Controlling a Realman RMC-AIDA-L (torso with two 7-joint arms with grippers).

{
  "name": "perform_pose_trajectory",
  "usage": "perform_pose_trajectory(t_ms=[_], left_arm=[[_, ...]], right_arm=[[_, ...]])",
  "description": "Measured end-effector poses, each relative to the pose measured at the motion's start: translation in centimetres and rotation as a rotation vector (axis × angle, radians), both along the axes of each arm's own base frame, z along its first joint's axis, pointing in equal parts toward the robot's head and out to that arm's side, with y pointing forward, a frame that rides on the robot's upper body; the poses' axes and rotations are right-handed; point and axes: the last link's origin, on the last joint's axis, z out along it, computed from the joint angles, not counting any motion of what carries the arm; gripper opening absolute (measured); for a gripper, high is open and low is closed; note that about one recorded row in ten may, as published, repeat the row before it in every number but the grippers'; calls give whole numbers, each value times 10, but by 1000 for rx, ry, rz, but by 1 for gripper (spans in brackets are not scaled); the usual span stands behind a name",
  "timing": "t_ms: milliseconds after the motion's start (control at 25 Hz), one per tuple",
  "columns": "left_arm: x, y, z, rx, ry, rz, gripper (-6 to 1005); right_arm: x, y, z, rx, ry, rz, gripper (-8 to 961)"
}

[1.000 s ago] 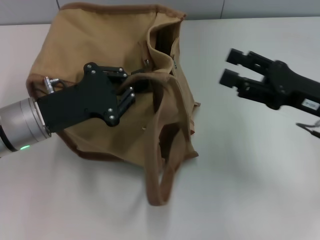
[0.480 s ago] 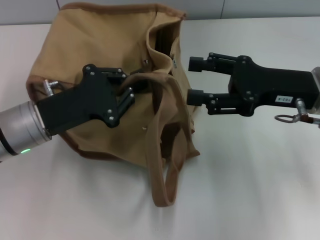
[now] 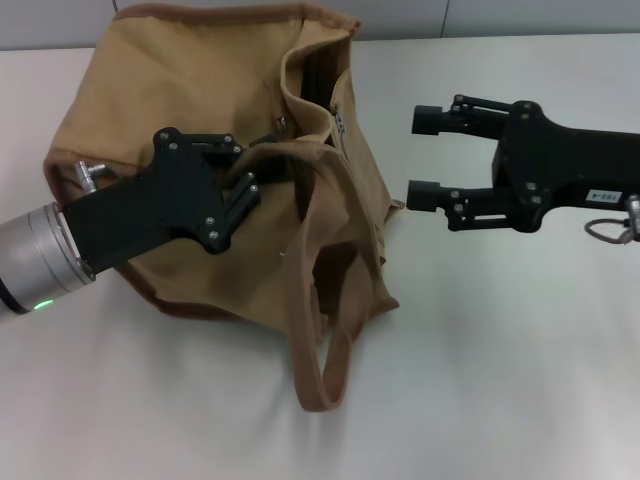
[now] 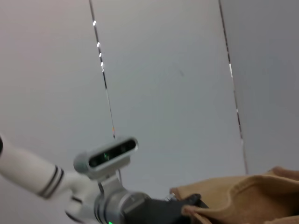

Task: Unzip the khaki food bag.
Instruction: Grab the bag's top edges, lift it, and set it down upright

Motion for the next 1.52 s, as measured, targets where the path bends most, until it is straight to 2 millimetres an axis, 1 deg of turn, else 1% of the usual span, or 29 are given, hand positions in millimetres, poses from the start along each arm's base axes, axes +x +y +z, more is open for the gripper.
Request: perform_pose_trajectory(t_ms=[40,160,880,1360,1520], left_arm=[[0,0,0,0,0,1,82],[0,0,0,1,-1,1,82],[-2,-1,2,14,-13,16,83],[-3,-2,2,15,-13,18,83],[-3,-2,2,14,-14,16,83]], right_arm=[[-1,-1,6,41,-35,31,835],[-4,0,9,43,-56,37,835],[-4,-1,10,29,-65,30,835],[-14,2,14,29,-74,85,834],[-20,4,10,18,-71,106,834]])
